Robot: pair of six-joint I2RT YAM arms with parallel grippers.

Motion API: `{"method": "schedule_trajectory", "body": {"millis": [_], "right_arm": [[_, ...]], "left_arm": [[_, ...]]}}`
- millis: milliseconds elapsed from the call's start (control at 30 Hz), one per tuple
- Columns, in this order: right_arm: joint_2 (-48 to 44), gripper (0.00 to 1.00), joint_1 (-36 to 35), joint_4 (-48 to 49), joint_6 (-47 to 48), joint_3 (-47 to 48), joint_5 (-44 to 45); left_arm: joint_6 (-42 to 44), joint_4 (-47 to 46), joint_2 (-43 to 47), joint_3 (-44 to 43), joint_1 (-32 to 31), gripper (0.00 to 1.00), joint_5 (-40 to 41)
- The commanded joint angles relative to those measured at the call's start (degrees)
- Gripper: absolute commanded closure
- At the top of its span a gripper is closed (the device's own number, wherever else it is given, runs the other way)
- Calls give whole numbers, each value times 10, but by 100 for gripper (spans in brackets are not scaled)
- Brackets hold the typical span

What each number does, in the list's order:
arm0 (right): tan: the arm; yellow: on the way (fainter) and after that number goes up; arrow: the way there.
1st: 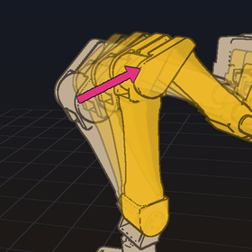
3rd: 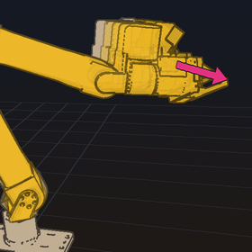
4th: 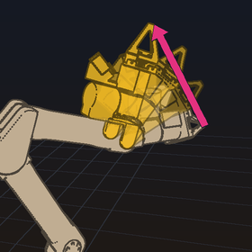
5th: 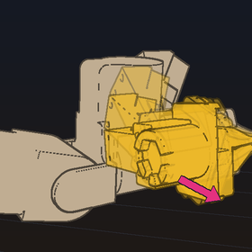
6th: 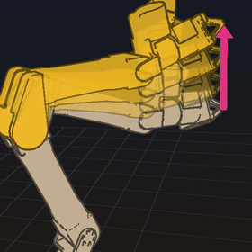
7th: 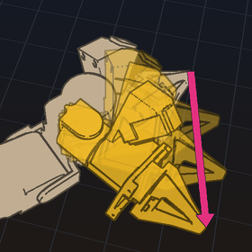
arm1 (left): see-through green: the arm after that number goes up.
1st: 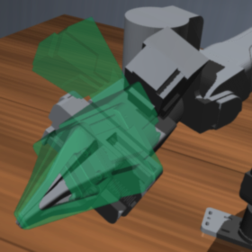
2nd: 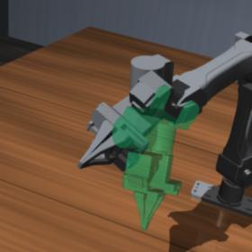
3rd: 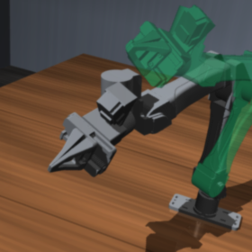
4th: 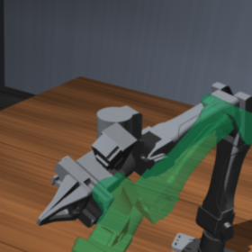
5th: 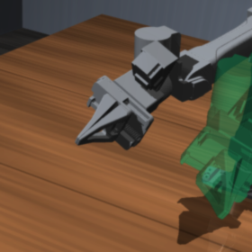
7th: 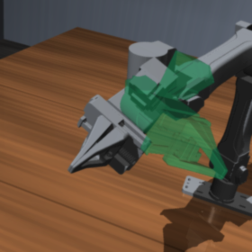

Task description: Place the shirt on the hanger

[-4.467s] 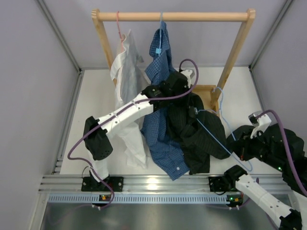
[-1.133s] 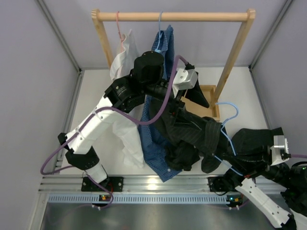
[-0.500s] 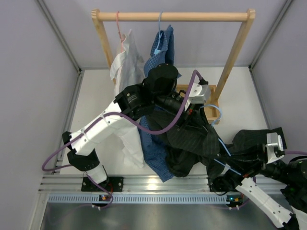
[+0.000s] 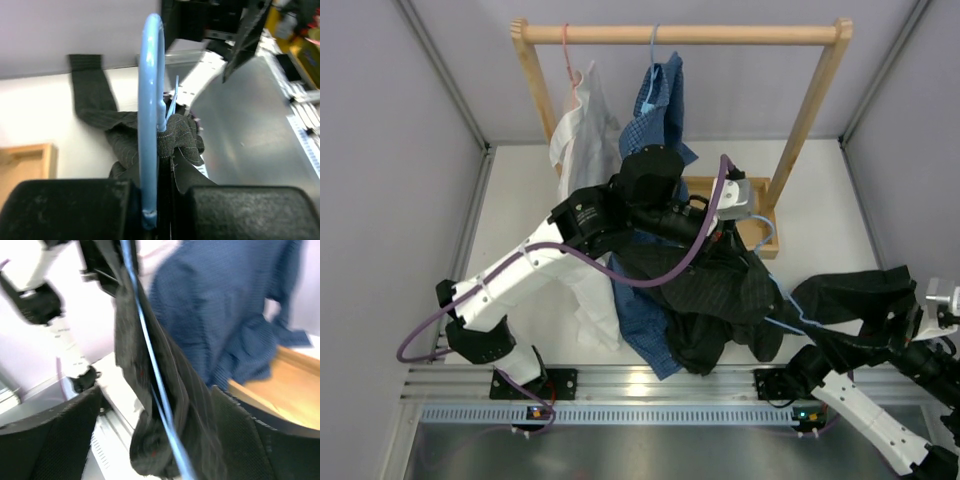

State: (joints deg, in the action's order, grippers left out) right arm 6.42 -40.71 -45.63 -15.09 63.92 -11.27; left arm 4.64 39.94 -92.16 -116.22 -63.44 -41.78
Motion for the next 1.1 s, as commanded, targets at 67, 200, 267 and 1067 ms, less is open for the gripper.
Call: {"method": "schedule_trajectory", "body": {"millis": [67,200,267,1067], "right_arm": [[4,24,-11,-145,-53,32,124],[-17,40,-15,-145,-133,0,138],[-18,42,-16,-120,-170,-48,140],[-54,97,-16,59,-362,-259,341]], "left_arm": [[-80,-80,72,28,0,100,194],[-136,-114,89,56,0,100,288],[-147,-132,93,69,0,100,297],[-181,-269,136,192,-1,100,301]]}}
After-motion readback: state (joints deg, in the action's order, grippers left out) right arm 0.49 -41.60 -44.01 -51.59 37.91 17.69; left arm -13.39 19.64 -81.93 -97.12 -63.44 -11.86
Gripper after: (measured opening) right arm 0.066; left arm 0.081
